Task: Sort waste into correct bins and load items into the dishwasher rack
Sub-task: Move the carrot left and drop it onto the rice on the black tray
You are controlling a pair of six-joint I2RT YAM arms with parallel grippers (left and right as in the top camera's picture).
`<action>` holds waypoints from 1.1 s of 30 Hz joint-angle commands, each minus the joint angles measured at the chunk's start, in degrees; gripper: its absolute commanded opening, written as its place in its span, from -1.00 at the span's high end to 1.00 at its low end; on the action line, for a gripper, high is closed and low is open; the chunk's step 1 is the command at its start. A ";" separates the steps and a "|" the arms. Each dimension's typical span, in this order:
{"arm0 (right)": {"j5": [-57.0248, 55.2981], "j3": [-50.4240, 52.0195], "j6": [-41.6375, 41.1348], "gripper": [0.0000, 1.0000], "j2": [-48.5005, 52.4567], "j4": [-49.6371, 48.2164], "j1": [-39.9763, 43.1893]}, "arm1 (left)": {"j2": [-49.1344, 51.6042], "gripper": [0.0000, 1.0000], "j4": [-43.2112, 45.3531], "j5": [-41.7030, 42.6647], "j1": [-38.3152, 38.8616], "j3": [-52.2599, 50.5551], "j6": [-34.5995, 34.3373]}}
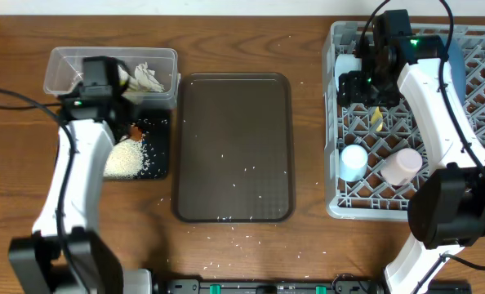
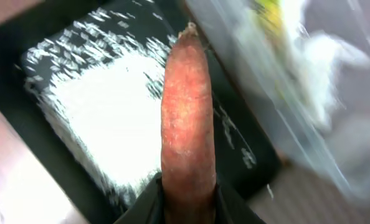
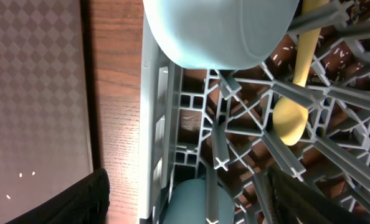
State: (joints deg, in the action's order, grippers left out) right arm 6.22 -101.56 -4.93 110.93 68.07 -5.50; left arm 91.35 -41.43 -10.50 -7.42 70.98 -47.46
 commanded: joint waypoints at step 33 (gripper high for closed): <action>-0.24 -15.43 3.32 -0.62 -2.58 9.99 -1.84 | -0.46 -0.38 -17.11 -0.44 -3.76 11.23 -0.55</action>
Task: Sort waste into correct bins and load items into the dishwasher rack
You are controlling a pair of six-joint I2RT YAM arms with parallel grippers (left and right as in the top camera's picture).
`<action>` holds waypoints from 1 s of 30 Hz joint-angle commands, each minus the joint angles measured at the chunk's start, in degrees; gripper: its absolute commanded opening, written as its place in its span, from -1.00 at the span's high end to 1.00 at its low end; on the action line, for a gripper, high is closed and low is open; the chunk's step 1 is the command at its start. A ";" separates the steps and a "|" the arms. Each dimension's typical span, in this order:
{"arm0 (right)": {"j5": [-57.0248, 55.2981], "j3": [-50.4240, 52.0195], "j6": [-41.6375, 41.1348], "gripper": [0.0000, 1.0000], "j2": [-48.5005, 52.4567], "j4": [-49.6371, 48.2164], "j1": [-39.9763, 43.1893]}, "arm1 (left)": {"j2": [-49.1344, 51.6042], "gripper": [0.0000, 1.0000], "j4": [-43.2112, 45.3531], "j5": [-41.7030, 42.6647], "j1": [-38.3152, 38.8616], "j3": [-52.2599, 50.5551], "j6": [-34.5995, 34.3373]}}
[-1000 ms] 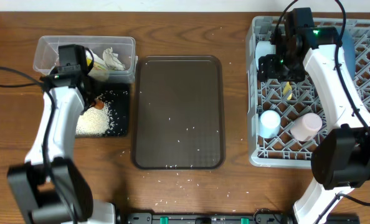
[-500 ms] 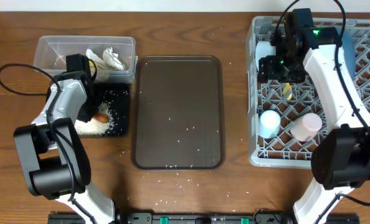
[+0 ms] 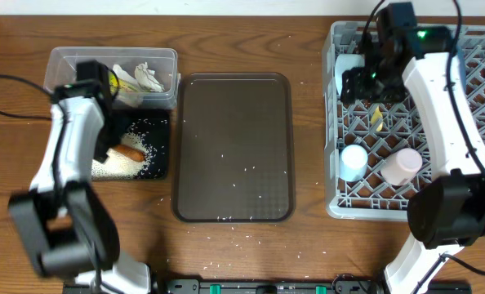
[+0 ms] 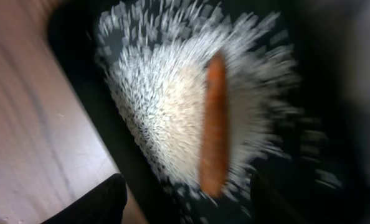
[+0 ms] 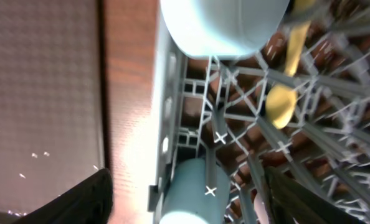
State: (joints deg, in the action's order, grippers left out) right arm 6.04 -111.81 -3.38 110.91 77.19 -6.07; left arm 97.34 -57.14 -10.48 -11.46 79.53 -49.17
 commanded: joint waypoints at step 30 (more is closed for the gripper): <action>-17.18 -13.09 -7.52 -0.99 -34.91 6.01 -5.05 | -25.05 -0.88 -2.21 -0.48 1.57 2.45 3.69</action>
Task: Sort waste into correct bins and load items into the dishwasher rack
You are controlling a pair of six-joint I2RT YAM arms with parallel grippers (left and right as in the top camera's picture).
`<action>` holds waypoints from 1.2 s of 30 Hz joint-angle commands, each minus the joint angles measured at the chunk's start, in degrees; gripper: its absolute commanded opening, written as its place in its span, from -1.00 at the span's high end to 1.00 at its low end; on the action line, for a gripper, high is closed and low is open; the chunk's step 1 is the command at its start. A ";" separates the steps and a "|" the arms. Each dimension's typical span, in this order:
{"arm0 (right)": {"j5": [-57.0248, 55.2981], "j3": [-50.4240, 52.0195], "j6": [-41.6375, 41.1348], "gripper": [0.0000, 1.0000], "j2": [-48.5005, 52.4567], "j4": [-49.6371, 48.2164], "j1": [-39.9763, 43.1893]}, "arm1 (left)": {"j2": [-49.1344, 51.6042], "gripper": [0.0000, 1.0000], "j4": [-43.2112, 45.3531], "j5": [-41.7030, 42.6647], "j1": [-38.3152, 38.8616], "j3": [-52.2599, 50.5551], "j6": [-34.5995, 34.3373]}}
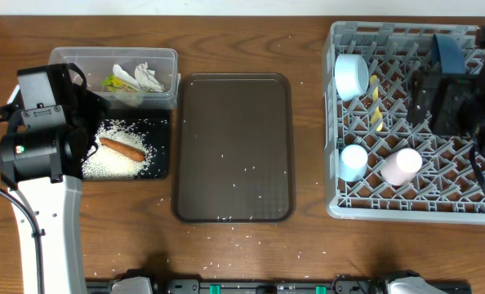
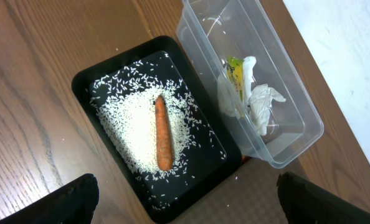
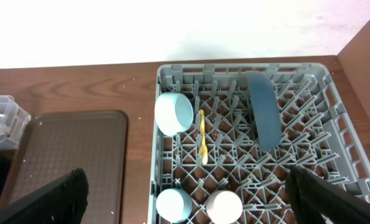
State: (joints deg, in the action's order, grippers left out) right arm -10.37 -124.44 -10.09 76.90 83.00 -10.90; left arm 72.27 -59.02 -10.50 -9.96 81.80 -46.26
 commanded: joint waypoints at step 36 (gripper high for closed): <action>5.97 104.63 1.38 -0.98 -53.24 -86.38 4.31 | 0.02 -0.90 -0.33 -0.46 0.07 0.17 0.79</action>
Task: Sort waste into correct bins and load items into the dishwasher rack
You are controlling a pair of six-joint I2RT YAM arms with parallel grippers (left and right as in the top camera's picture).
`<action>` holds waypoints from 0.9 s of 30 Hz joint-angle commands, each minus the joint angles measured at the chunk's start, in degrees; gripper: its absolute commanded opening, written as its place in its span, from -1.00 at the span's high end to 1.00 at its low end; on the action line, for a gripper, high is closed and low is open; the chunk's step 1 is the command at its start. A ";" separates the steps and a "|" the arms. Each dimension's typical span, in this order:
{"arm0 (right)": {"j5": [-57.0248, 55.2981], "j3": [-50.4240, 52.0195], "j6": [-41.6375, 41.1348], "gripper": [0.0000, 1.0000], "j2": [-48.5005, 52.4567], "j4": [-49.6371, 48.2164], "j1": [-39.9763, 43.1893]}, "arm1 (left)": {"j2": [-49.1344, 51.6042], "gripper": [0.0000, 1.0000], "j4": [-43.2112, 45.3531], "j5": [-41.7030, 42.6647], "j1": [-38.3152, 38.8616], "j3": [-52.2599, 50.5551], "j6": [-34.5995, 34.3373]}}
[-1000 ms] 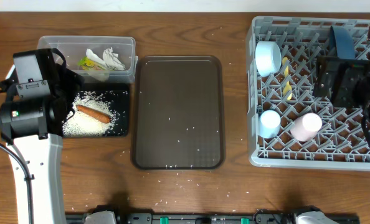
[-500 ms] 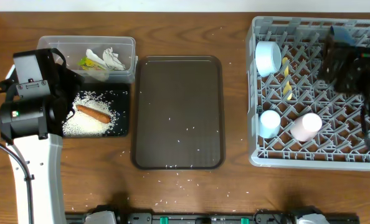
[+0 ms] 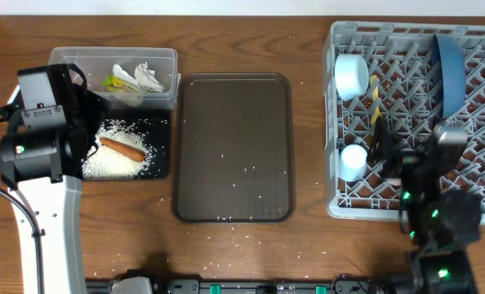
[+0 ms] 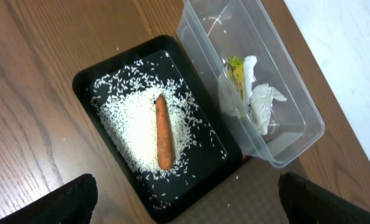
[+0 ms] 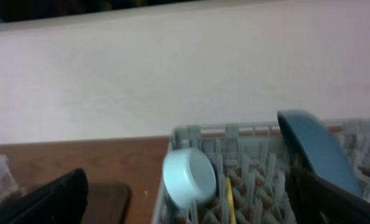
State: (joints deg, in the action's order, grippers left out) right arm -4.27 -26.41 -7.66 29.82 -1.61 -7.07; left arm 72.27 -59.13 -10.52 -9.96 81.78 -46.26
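Observation:
An orange carrot [image 4: 164,132] lies on a heap of white rice in the black tray [image 4: 88,78]. Beside it, a clear bin [image 4: 297,102] holds crumpled paper and a yellow-green wrapper. My left gripper [image 4: 185,211] hangs open high above both, holding nothing. The grey dishwasher rack [image 3: 334,122] carries a pale blue bowl [image 3: 351,73], a yellow spoon [image 3: 375,102], a blue plate [image 3: 448,61] and a pale blue cup [image 3: 353,159]. My right gripper [image 5: 185,202] is open and empty at the rack's front, facing the bowl [image 5: 188,177] and plate [image 5: 309,143].
A brown serving tray [image 3: 233,147] lies between the bins and the rack, dotted with a few rice grains. More loose grains [image 3: 234,237] are scattered on the wooden table near its front edge. The right arm [image 3: 430,204] covers the rack's front middle.
The right arm has gone from above the rack's right side to its front edge, and its camera now looks low across the rack toward the wall. The left arm has not moved.
My left gripper first held the carrot over the rice tray while the right gripper sat low in the rack by the blue bowl. Then the carrot lay on the rice, released. Both arms then stood raised and open; now the right is at the rack's front.

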 commanded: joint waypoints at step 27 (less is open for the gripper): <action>2.62 26.10 -1.49 -0.98 -29.49 5.70 1.01 | 0.02 -0.90 -0.22 -0.46 0.07 0.20 0.79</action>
State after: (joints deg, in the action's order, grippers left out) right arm -2.61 -0.40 -8.40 0.84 3.79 -6.44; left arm 72.27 -59.18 -10.50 -9.96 81.78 -46.26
